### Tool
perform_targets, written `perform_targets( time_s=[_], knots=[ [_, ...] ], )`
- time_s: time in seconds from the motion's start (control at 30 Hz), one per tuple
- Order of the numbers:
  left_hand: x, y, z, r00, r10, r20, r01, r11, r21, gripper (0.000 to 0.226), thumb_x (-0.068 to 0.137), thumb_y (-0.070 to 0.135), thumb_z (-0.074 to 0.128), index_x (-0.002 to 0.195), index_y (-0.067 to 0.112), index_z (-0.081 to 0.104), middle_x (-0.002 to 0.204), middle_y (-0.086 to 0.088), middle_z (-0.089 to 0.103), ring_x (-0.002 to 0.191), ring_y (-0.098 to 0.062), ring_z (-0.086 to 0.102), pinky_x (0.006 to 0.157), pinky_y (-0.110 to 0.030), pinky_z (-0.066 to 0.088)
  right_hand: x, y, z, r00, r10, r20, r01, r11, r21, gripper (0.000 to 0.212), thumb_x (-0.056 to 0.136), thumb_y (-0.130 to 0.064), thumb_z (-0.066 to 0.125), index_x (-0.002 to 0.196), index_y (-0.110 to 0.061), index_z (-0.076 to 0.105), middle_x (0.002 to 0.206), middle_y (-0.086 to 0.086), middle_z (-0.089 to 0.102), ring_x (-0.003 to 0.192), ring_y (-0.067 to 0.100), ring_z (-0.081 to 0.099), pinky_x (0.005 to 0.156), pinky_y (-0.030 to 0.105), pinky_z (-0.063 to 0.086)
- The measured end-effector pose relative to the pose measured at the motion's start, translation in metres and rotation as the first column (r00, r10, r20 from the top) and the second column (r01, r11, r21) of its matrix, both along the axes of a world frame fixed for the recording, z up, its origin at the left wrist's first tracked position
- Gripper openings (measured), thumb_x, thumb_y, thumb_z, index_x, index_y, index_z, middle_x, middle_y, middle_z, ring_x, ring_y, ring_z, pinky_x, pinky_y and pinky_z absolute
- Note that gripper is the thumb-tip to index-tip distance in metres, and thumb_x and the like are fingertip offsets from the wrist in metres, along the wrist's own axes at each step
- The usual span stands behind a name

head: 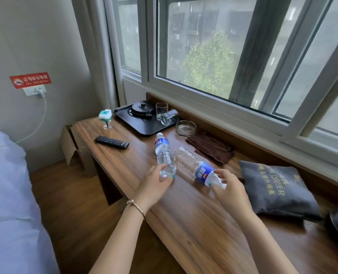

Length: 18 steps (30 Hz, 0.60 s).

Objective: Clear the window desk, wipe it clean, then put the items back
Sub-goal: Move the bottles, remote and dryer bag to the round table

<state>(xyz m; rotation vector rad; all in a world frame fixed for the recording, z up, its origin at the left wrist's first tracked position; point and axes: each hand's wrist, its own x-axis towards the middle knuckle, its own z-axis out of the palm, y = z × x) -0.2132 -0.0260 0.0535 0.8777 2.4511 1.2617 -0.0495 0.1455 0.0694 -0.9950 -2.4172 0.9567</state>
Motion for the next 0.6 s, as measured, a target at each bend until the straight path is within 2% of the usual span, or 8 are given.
perform_targets(
  time_s=[0.13,0.23,0.3,0.4,0.5,0.53,0.6],
  knots=[
    [-0.050,0.020,-0.006,0.999,-0.035,0.026,0.036,0.999,-0.024,0.054,0.087,0.031,0.063,0.137,0.024,0.045,0.133,0.001,0.044,0.122,-0.015,0.045,0.094,-0.020,0.031,-0.035,-0.007,-0.012,0.996,-0.079,-0.033,0.080,0.995,0.053,0.034,0.083,-0.018,0.070,0.116,-0.024,0.064,0.106,0.000,0.062,0.103,0.023,0.058,0.085,0.041,0.049],
    [-0.090,0.038,-0.008,0.999,-0.022,0.032,0.022,1.000,0.006,0.055,0.086,0.029,0.064,0.136,0.018,0.046,0.127,-0.004,0.047,0.116,-0.021,0.049,0.097,-0.026,0.038,-0.060,-0.018,-0.017,0.992,-0.112,-0.063,0.117,0.990,0.084,0.035,0.083,-0.016,0.073,0.116,-0.024,0.065,0.102,-0.008,0.061,0.102,0.019,0.058,0.088,0.036,0.046],
    [-0.116,0.050,-0.011,0.997,0.022,0.073,-0.027,0.997,0.067,0.048,0.085,0.024,0.065,0.130,0.015,0.051,0.120,-0.007,0.052,0.108,-0.022,0.053,0.089,-0.029,0.042,-0.078,-0.029,-0.018,0.990,-0.124,-0.066,0.130,0.987,0.097,0.036,0.084,-0.018,0.074,0.118,-0.026,0.065,0.103,-0.011,0.061,0.105,0.016,0.058,0.091,0.033,0.045],
    [-0.152,0.065,-0.018,0.989,0.054,0.135,-0.066,0.994,0.087,0.044,0.083,0.021,0.067,0.123,0.010,0.051,0.115,-0.006,0.054,0.105,-0.022,0.051,0.082,-0.026,0.038,-0.109,-0.057,-0.020,0.985,-0.171,-0.007,0.170,0.973,0.156,0.037,0.085,-0.034,0.071,0.121,-0.034,0.062,0.111,-0.012,0.062,0.107,0.018,0.055,0.086,0.031,0.045],
    [-0.179,0.077,-0.027,0.976,0.027,0.215,-0.043,0.997,0.070,0.033,0.082,0.022,0.068,0.107,0.008,0.052,0.109,-0.010,0.058,0.100,-0.026,0.054,0.079,-0.029,0.039,-0.145,-0.090,-0.029,0.971,-0.212,0.110,0.183,0.956,0.229,0.056,0.077,-0.062,0.065,0.129,-0.045,0.052,0.123,-0.021,0.052,0.119,0.010,0.045,0.096,0.028,0.041],
    [-0.186,0.081,-0.029,0.968,0.002,0.250,-0.022,0.997,0.077,0.033,0.082,0.021,0.068,0.106,0.005,0.053,0.109,-0.013,0.060,0.100,-0.029,0.056,0.082,-0.033,0.043,-0.157,-0.098,-0.032,0.969,-0.220,0.114,0.193,0.959,0.209,0.063,0.075,-0.066,0.064,0.133,-0.046,0.048,0.126,-0.022,0.048,0.122,0.008,0.041,0.099,0.026,0.040],
    [-0.196,0.088,-0.031,0.948,-0.067,0.312,0.037,0.994,0.100,0.045,0.080,0.021,0.070,0.117,0.002,0.054,0.116,-0.016,0.061,0.106,-0.031,0.058,0.093,-0.040,0.047,-0.178,-0.106,-0.036,0.964,-0.254,0.074,0.242,0.960,0.140,0.076,0.072,-0.065,0.067,0.140,-0.043,0.042,0.132,-0.017,0.043,0.128,0.007,0.036,0.104,0.023,0.036]
  ],
)
